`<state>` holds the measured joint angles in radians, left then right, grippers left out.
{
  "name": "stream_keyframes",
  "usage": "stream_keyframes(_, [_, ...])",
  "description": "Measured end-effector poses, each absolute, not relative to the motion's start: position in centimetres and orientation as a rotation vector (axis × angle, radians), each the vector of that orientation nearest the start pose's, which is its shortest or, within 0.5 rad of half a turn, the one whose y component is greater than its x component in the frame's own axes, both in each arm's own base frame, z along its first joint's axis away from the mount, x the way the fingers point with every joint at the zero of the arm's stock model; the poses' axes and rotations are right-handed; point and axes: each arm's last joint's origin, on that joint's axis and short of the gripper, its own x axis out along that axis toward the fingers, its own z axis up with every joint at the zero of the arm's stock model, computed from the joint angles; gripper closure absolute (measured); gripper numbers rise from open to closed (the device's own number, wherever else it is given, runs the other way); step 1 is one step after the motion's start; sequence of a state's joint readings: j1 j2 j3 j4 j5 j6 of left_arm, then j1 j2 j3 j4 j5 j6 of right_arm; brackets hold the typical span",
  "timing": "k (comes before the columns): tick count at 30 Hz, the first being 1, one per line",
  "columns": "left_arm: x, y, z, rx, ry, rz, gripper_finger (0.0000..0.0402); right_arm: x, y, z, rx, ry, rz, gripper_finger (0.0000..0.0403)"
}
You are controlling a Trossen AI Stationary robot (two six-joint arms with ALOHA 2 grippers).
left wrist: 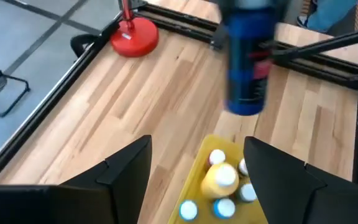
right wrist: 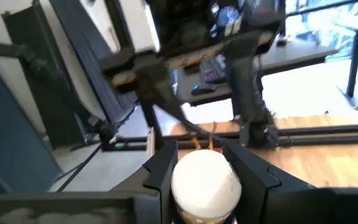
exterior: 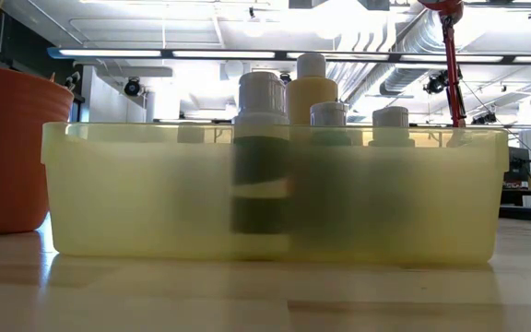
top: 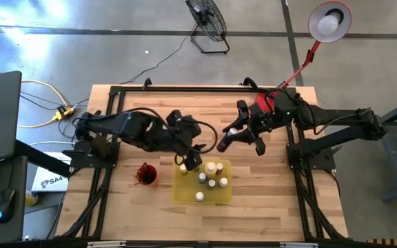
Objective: Pick & Place Paint Supplies
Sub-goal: Return to Home Position
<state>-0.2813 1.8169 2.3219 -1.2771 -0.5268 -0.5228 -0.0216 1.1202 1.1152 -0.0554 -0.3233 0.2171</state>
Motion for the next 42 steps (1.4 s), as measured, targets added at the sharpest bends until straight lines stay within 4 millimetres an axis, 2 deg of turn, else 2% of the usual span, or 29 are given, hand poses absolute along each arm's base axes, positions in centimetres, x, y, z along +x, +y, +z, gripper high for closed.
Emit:
stream_keyframes(8, [30.2, -7.2, 46.6, -0.154, 0.742, 0.457, 0.0153, 24.4, 2.7, 38.9, 0.216, 0.146, 0.298, 0.0299])
stream_keyframes(16, [28.6, -6.5, 47.2, -0.145, 0.729, 0.552, 0.0153, 24.5, 4.9, 37.9, 0.197, 0.219, 0.223, 0.0298])
stream_keyframes(21, [28.0, -6.2, 47.2, -0.099, 0.736, 0.594, 0.0153, 26.0, 7.1, 36.6, 0.208, 0.250, 0.164, 0.0298])
stream_keyframes(28, [27.9, -6.2, 47.3, -0.001, 0.765, 0.555, 0.0153, 28.4, 11.1, 33.8, 0.281, 0.267, 0.022, 0.0298])
stream_keyframes(37, [27.7, -6.1, 47.4, 0.121, 0.794, 0.508, 0.0153, 28.6, 15.3, 30.8, 0.389, 0.295, -0.148, 0.0298])
stream_keyframes(42, [27.4, -6.0, 47.7, 0.134, 0.786, 0.505, 0.0153, 28.2, 16.9, 29.2, 0.401, 0.331, -0.217, 0.0298])
